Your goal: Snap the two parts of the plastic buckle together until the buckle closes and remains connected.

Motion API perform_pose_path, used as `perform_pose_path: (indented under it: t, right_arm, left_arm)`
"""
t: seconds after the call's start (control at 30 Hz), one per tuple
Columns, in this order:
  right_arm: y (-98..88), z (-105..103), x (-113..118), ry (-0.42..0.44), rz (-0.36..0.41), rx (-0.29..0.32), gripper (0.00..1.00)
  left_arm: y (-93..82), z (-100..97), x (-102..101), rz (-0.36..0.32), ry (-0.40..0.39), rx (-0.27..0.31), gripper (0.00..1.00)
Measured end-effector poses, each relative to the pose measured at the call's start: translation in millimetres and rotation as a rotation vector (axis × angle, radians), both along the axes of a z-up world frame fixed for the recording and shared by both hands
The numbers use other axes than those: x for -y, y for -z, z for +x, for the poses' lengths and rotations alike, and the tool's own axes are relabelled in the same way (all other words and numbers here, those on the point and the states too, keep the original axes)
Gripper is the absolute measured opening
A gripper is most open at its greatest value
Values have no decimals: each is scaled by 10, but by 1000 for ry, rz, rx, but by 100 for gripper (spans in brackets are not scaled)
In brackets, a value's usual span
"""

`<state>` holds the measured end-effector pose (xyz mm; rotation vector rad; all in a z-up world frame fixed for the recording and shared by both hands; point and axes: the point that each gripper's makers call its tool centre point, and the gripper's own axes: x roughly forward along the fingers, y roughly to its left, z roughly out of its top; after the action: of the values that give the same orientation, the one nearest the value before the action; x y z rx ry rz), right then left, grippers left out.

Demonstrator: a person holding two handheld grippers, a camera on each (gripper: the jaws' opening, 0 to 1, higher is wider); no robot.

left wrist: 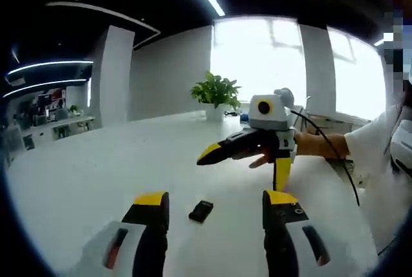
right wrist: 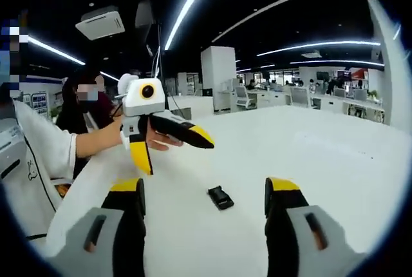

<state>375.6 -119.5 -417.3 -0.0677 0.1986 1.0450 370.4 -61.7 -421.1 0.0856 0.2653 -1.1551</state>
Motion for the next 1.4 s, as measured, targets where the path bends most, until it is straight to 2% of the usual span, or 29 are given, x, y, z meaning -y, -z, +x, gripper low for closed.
perform_pose_path:
  t: [0.17,0.23,0.33,0.47,0.53,0.6,0.73,0.87,0.97,1.07,1.23,1.4]
  right_arm:
    - [-106,-67,29,39,12,12,88]
    - [-105,-144,67,57,-29,30,88]
    - [-151,-292,118,76,-30,56,91]
    - [-221,-435,241,128,-3,52,95]
    - [-273,-482,327,166,17,73,96]
    - [-258,-531,396,191,2,63,95]
    - [-225,-643,466,223,-47,68,96]
    - [-194,-754,504,246,-72,61,100]
    - [-227,-850,544,265,-58,84,100]
    - [-229,-930,573,279,-43,82,100]
    - [-176,-1050,618,318,-65,79,100]
    - [-138,-1161,681,377,-21,65,100]
  left_arm:
    - [-98,-35,-39,-30,-61,8,71]
    - [-163,-59,-99,-82,-117,-43,72]
    - [-229,-144,-179,-115,-147,-77,75]
    - [-361,-270,-288,-156,-197,-36,78]
    - [-386,-354,-321,-157,-208,-23,78]
    - [-407,-419,-353,-149,-222,-6,79]
    - [-410,-500,-377,-124,-244,7,85]
    - [-349,-602,-396,-55,-269,37,88]
    - [-317,-651,-421,-44,-297,56,89]
    - [-274,-675,-452,-39,-313,53,89]
    - [-160,-692,-524,-63,-374,11,90]
    - [-83,-742,-642,-99,-442,-8,90]
